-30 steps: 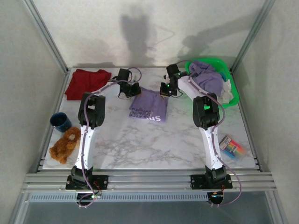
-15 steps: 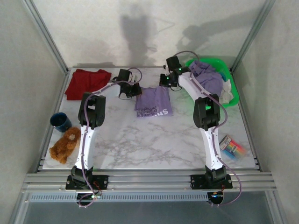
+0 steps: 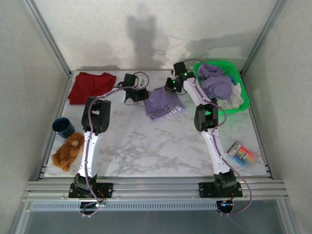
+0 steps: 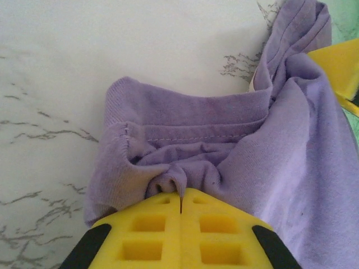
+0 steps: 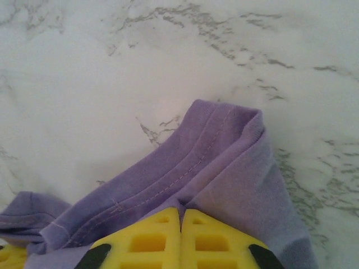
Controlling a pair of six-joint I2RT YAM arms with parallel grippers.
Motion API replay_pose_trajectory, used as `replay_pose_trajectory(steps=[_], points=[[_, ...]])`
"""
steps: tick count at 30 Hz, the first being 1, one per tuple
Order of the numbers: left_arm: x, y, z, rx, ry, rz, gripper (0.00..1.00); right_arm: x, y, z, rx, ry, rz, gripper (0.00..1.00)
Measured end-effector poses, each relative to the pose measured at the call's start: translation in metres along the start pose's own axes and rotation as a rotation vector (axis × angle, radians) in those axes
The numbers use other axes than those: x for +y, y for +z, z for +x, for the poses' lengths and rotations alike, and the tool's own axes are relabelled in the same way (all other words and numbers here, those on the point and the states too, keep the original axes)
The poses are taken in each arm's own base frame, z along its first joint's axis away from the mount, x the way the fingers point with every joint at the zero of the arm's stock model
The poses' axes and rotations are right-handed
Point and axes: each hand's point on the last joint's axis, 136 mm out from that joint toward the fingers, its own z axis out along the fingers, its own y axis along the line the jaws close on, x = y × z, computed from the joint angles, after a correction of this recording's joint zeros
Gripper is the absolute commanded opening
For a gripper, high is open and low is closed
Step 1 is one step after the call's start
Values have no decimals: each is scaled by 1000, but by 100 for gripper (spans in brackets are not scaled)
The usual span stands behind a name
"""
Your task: Fold and stack the t-shirts
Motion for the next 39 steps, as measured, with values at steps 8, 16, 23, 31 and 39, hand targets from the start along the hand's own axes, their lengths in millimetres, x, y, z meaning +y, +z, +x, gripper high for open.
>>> replay_pose_trajectory(steps=[8, 16, 23, 31, 39], points=[[-3, -11, 14, 7, 5, -45, 0, -9, 0, 11, 38, 96, 16, 0], [-15, -42, -12, -13, 0, -129, 0, -11, -5, 17, 59, 120, 22, 0], [-13, -54, -35, -62, 2, -132, 0, -15, -8, 22, 70, 124, 28, 0], [-11, -44, -52, -91, -5, -100, 0, -15, -8, 24, 70, 104, 26, 0], [20, -9, -72, -97, -52, -82, 0, -18, -11, 26, 75, 107, 27, 0]])
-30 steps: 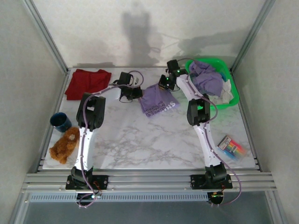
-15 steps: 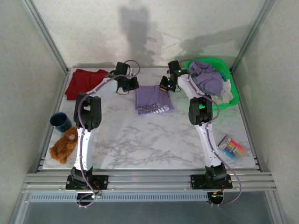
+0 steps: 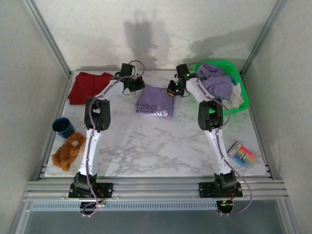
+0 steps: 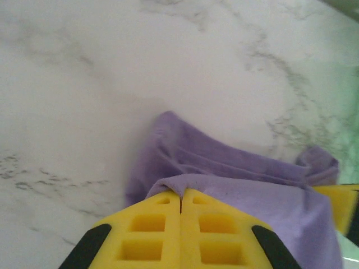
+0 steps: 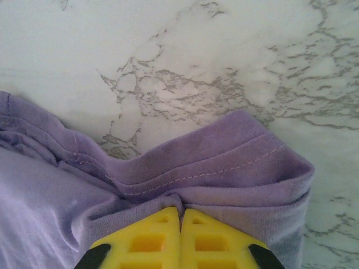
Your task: Fold and stack the t-shirts
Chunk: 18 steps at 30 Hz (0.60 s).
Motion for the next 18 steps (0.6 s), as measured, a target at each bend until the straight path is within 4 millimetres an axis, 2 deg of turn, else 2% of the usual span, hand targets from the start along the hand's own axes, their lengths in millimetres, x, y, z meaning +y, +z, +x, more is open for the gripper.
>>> replay_pose_trajectory(steps=[2, 10, 14, 18], points=[[10, 8, 7, 20, -19, -11, 0, 0, -1, 0, 0, -1, 1, 0], [8, 17, 4, 24, -27, 40, 0, -4, -11, 6, 16, 3, 25, 0], [8, 18, 5, 23, -25, 40, 0, -5, -23, 4, -1, -10, 57, 0], [8, 20, 5, 14, -16, 51, 0, -2, -43, -9, -71, -23, 92, 0]])
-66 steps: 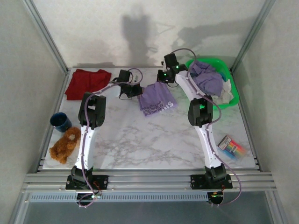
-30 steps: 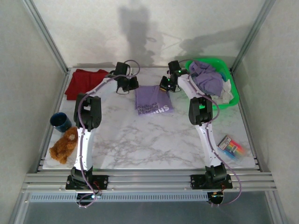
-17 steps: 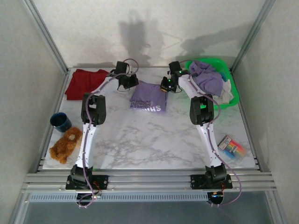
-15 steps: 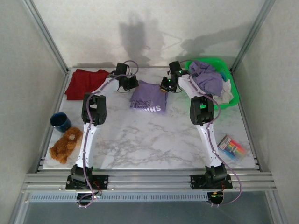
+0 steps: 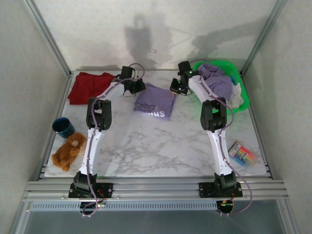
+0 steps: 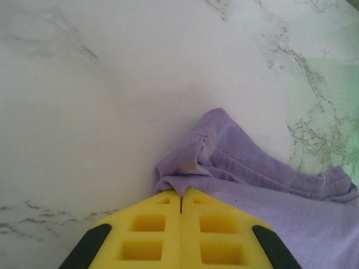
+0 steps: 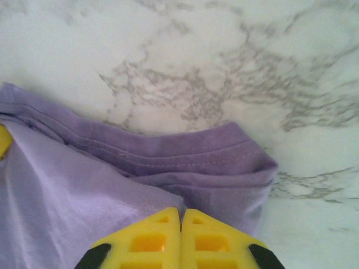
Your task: Fold and stack the t-shirts
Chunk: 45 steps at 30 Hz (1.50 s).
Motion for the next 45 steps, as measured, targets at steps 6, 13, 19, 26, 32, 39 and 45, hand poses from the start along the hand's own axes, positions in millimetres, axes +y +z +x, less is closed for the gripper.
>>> replay_pose_trajectory(steps=[6, 13, 19, 26, 32, 39, 45], points=[[-2, 1, 1, -10, 10, 12, 0, -10, -4, -18, -81, 2, 74, 0], [-5, 3, 2, -18, 20, 20, 0, -24, 37, -27, -81, 49, 108, 0], [-7, 1, 2, -17, 20, 13, 0, -28, 38, -27, -79, 79, 106, 0], [-16, -8, -2, -1, 15, -13, 0, -28, 37, -26, -67, 73, 83, 0], [-34, -14, -15, -34, 29, 31, 0, -27, 37, -25, -53, 59, 60, 0], [-48, -8, -36, -93, 18, 94, 0, -27, 38, -24, -41, 41, 43, 0], [-31, 25, -40, -122, -56, 123, 0, -27, 38, -23, -36, 25, 30, 0]])
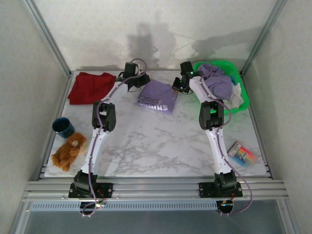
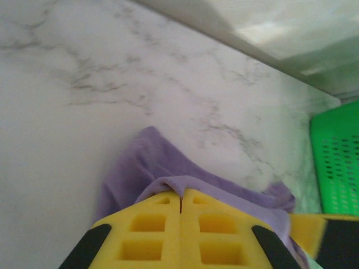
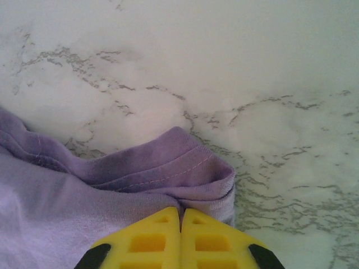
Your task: Fold and stack the t-shirts
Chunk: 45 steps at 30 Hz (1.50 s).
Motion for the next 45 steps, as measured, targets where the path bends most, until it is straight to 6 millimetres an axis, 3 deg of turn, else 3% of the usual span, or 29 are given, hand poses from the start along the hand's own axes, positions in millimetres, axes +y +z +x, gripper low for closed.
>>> replay_pose_trajectory(steps=[3, 5, 6, 7, 10, 15, 20, 25, 27, 31, 36, 39, 45], points=[[9, 7, -1, -12, -34, 14, 5, 0, -1, 1, 0, -1, -1, 0], [9, 7, -1, -13, -44, 16, 29, 0, -2, 2, 4, 0, 0, 1], [5, 7, -3, -16, -47, 33, 30, 0, -2, 2, 5, 0, 0, 4], [1, 6, -5, -21, -46, 39, 37, 0, -3, 2, 6, 1, 0, 9], [-5, 5, -7, -25, -34, 58, 60, -2, -5, 5, 21, 7, 8, 37], [-11, -5, -14, -31, -28, 43, 74, -3, -23, 11, 53, 16, 26, 63], [-9, -35, -29, -40, -17, -35, 74, 7, -63, 3, 33, 21, 18, 65], [-20, -82, -48, -45, 63, -113, 72, 32, -126, -12, -41, 3, -40, 65], [-18, -95, -46, -26, 101, -156, 72, 40, -152, -9, -57, -3, -63, 65], [2, -97, -14, 74, 139, -233, 72, 40, -184, 8, -53, -6, -75, 65], [33, -80, 45, 228, 126, -299, 72, 31, -194, 32, -17, -5, -62, 66], [33, -77, 54, 236, 142, -297, 73, 22, -197, 48, 7, -9, -44, 66], [28, -95, 86, 267, 143, -292, 73, 13, -216, 66, -1, -18, -32, 66]])
